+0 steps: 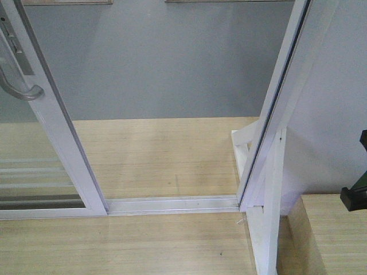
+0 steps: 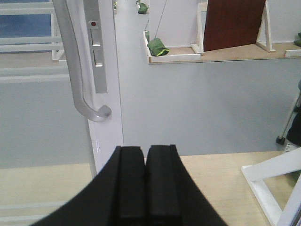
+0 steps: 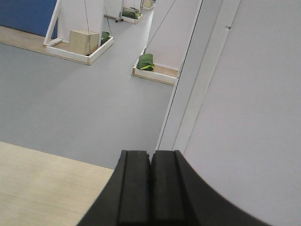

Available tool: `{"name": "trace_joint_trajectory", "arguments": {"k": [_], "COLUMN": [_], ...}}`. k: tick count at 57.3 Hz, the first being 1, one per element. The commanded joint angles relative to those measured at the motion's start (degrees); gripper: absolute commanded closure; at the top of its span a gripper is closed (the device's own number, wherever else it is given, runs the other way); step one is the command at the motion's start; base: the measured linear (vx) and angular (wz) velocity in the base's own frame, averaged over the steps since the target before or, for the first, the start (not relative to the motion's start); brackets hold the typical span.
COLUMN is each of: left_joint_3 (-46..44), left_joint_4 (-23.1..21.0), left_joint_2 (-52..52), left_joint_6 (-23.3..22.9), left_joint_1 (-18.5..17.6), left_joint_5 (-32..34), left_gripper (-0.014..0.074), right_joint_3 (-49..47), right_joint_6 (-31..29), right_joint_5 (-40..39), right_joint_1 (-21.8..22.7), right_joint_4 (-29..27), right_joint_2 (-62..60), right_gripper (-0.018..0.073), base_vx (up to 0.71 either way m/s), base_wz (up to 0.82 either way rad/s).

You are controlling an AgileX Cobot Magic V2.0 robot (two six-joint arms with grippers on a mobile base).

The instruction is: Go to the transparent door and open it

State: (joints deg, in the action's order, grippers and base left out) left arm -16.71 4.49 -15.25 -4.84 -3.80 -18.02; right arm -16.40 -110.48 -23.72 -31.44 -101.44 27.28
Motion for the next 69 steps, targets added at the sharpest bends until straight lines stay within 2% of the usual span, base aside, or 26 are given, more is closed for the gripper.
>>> {"name": "trace_joint_trajectory", "arguments": {"k": [1,10,16,51,58,69], "left_joint_3": [-1.7,-1.7,-1.7,-1.7,-1.36,6.52], "left_joint_4": [-0.39,-0.34,-0.34,-0.3,-0.38,-0.4], "left_joint_2": [-0.35,-0.35,-0.35,0.15,2.79,9.8], "left_joint_6": [-0.2,-0.2,-0.15,-0.13,-0.37,-0.08], "left_joint_1": [-0.22,-0.22,-0.22,-0.22,-2.04,-3.73], "left_joint_5": [5.95,4.56,3.64,4.26,3.74,9.47], "left_gripper": [0.0603,0.0603,0.0603,0.0603,0.0603,0.0603], "right_joint_3": [-1.76,-1.76,-1.76,-1.63,-1.63,-1.63], "right_joint_6": [-0.17,0.4,0.4,0.38,0.38,0.38], "right_joint_5": [3.09,6.01,5.99,5.87,5.87,5.78], "right_joint_1": [0.3,0.3,0.3,0.3,0.3,0.3], "right_joint_4": [2.13,1.78,-0.93,-0.92,-0.92,-0.92], "right_joint_2": [0.32,0.32,0.32,0.32,0.32,0.32], "right_gripper": [0.0561,0.0561,0.0561,0.0561,0.0561,0.0561], "base_vx": [0.0,0.0,0.0,0.0,0.0,0.0], "base_wz": [0.0,0.0,0.0,0.0,0.0,0.0]}}
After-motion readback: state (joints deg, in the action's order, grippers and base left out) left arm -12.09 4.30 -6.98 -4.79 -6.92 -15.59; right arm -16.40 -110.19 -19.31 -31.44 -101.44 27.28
